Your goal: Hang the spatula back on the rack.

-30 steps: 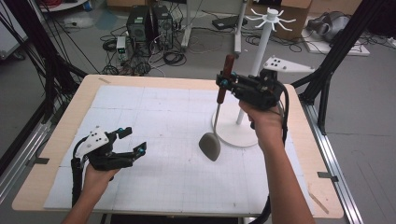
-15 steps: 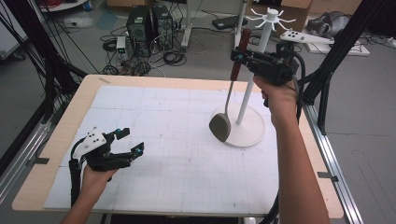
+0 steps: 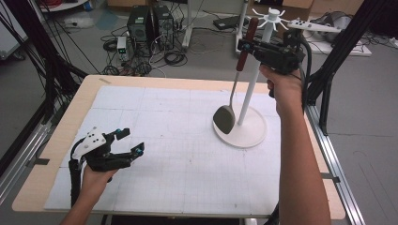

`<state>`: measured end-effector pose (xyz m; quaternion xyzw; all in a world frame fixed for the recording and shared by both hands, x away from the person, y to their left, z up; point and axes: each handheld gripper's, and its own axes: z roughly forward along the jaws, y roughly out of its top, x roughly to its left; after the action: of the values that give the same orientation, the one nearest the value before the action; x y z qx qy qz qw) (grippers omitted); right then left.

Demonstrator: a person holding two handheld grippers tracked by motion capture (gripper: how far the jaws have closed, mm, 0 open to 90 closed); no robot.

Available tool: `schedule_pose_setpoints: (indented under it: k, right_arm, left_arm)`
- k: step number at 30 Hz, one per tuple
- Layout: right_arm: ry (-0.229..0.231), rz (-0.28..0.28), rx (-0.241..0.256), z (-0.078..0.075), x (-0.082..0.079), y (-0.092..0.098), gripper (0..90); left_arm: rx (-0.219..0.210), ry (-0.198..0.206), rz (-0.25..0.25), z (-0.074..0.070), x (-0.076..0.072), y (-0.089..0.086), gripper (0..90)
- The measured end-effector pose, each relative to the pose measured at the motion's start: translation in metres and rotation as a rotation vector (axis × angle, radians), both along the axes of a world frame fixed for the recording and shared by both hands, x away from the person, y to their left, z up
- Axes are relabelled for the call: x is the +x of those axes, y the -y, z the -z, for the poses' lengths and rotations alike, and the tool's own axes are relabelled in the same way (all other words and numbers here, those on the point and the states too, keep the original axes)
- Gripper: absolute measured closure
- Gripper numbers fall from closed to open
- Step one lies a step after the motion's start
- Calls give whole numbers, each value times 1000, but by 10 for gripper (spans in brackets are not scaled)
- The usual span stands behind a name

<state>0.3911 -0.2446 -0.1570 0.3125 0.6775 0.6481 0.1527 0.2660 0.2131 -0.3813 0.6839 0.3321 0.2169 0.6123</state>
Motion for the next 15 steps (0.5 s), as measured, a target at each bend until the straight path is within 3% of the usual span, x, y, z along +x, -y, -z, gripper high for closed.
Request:
schedule_pose_setpoints:
  k: [15]
  right_arm:
    - [-27, 29, 12, 1, 10, 10, 727]
  left_arm:
    - [-1, -5, 8, 0, 1, 1, 211]
